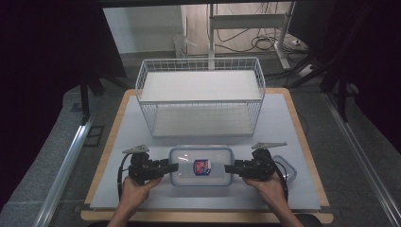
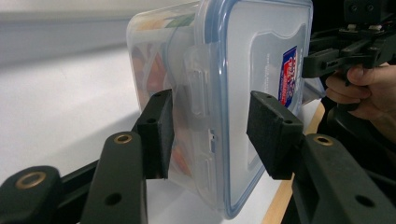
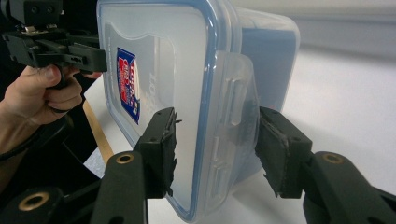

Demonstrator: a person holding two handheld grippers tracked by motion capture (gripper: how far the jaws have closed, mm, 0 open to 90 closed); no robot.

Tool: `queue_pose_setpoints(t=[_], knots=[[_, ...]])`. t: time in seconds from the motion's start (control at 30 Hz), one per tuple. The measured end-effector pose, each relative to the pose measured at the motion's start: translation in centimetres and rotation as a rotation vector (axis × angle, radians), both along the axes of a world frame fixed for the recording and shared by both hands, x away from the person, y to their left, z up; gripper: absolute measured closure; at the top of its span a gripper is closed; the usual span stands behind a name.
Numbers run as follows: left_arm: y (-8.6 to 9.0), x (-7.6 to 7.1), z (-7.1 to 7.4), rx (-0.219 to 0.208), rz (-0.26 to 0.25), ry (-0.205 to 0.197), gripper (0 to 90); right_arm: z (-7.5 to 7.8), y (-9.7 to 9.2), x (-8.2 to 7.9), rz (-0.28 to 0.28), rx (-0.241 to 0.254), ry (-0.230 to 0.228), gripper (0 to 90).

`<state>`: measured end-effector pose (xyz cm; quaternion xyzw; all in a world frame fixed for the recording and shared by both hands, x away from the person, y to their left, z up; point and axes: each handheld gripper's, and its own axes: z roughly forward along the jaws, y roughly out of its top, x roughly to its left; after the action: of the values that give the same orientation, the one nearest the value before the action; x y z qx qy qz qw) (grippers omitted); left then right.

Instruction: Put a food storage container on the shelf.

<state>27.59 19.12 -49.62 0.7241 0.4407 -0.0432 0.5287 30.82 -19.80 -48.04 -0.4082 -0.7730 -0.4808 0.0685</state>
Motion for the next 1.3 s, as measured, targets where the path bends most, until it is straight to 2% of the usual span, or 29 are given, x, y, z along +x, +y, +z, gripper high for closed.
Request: queue_pose_setpoints(t=[0.3, 0.6, 0.63, 0.67, 0.7, 0.87, 1.3], knots=[[-0.2, 0.7, 1.9, 0.002, 0.002, -0.043, 52.4, 1.9, -0.3, 0.6, -0.008, 0.026, -0.057, 50.0], [0.2, 1.3, 4.4, 0.005, 0.01, -0.081, 52.4, 4.5, 0.1, 1.6, 0.002, 0.029, -0.105, 50.0], [0.2, 1.5, 5.1, 0.003, 0.01, -0.088, 52.4, 4.9, 0.1, 1.7, 0.003, 0.03, -0.113, 50.0], [0.2, 1.5, 5.1, 0.003, 0.01, -0.088, 52.4, 4.9, 0.1, 1.7, 0.003, 0.03, -0.113, 50.0], [0.2, 1.7, 5.6, 0.004, 0.01, -0.095, 52.5, 5.5, 0.1, 1.9, 0.005, 0.035, -0.123, 50.1], [0.3, 2.3, 6.7, 0.002, 0.013, -0.102, 52.4, 6.8, 0.1, 2.8, 0.005, 0.051, -0.134, 50.4], [0.6, 3.9, 9.3, -0.007, 0.027, -0.117, 52.5, 9.1, 0.2, 4.5, 0.002, 0.075, -0.148, 50.5]])
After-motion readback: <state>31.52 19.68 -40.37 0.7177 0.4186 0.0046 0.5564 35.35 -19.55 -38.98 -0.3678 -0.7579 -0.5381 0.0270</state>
